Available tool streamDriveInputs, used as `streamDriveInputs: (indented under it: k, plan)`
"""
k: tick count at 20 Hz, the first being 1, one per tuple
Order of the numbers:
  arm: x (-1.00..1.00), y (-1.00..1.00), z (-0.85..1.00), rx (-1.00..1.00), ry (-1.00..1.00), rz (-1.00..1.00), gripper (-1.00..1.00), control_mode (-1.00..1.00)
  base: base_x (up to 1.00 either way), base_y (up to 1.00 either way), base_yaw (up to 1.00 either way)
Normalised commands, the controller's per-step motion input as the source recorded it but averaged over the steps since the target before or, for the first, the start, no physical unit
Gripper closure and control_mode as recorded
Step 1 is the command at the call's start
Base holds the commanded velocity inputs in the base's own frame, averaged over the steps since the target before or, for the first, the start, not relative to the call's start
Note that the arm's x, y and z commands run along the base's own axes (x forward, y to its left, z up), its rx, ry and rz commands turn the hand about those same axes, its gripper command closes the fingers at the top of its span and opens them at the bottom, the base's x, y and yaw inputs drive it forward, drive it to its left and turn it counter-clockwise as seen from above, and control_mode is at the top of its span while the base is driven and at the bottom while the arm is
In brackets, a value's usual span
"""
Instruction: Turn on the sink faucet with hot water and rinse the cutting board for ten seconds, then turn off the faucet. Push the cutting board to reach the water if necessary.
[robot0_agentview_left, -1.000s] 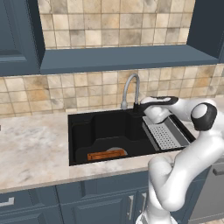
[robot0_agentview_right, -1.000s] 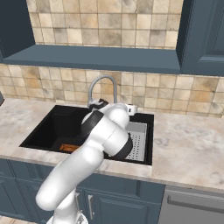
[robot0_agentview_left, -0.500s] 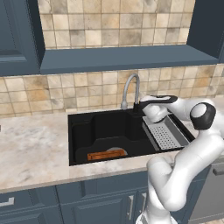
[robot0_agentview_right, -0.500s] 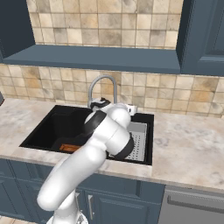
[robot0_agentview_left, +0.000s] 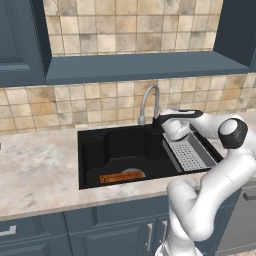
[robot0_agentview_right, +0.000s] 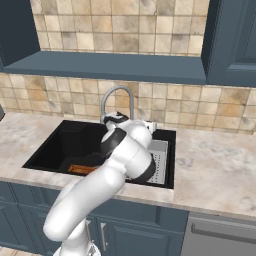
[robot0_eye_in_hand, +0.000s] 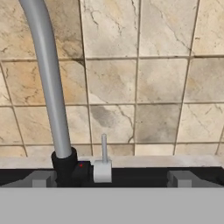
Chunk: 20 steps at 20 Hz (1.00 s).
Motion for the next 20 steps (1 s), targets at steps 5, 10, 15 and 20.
streamDriveInputs:
  k: [5, 10, 15, 20]
  plan:
    - [0.10, 0.00, -0.06, 0.00, 0.00, 0.00, -1.00, -1.00, 0.00, 0.00, 0.00]
    - [0.13, 0.00, -0.07, 0.00, 0.00, 0.00, -1.00, -1.00, 0.00, 0.00, 0.00]
    - [0.15, 0.00, -0.06, 0.00, 0.00, 0.00, -1.00, -1.00, 0.00, 0.00, 0.00]
    - [0.16, 0.00, -0.08, 0.00, 0.00, 0.00, -1.00, -1.00, 0.00, 0.00, 0.00]
